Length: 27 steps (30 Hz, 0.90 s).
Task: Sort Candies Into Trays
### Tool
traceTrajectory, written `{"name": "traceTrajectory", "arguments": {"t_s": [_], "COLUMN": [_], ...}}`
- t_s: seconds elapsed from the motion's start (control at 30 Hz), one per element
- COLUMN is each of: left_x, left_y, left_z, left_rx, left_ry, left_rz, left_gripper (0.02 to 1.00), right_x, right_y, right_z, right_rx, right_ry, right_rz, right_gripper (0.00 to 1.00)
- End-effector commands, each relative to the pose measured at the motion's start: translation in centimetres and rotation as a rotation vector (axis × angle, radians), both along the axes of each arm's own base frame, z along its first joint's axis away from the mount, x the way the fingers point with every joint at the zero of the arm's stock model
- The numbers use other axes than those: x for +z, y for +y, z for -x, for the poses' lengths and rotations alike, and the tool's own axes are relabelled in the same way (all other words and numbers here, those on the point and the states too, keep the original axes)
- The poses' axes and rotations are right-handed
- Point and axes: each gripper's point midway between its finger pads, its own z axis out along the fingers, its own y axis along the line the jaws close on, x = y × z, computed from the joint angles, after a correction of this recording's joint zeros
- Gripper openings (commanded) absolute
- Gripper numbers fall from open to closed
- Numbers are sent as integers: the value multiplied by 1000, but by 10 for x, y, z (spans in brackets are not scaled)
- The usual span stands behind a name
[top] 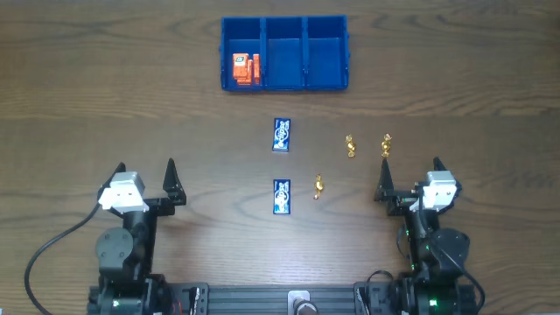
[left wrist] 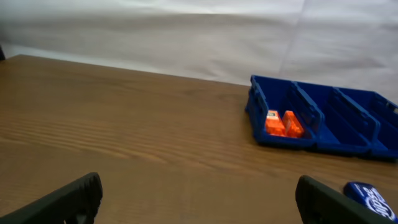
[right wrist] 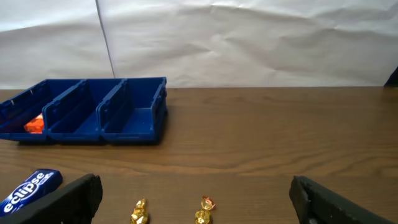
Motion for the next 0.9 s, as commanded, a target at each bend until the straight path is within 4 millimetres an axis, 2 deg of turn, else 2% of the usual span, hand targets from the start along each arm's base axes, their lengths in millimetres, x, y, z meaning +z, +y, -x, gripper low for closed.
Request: {"name": "traceTrajectory", "arguments": {"t_s": [0.03,0.3,0.37,0.43,0.53,0.6,0.67,0.7,0.8,0.9], "left_x": [-17,-17,-17,-17,-17,-17,-17,-17,-17,-17], "left_y": [0,0,0,0,0,0,0,0,0,0], "left_z": [2,2,2,2,2,2,2,2,2,2], "left_rx": [-4,-4,-3,-4,-4,-4,-4,-4,-4,-4], "left_ry": [60,60,60,60,60,60,60,60,60,60], "left_rz": [-9,-9,-9,-9,-9,-9,-9,-9,-9,-9], "left_gripper": [998,996,998,998,998,998,998,996,998,998], "right_x": [-2,-2,6,1,10,25,57,69,103,119], "right_y": [1,1,1,1,5,21,51,58,67,72], "right_z": [0,0,0,0,0,2,12,14,12,0], "right_rx": [5,5,5,5,26,117,298,340,390,390], "right_ry": [2,2,-28,-9,-44,-63,-66,-57,44,224], "right_rz": [4,4,4,4,-38,-178,-181,-182,-202,-237], "right_gripper": [998,998,998,998,998,998,998,998,998,998]}}
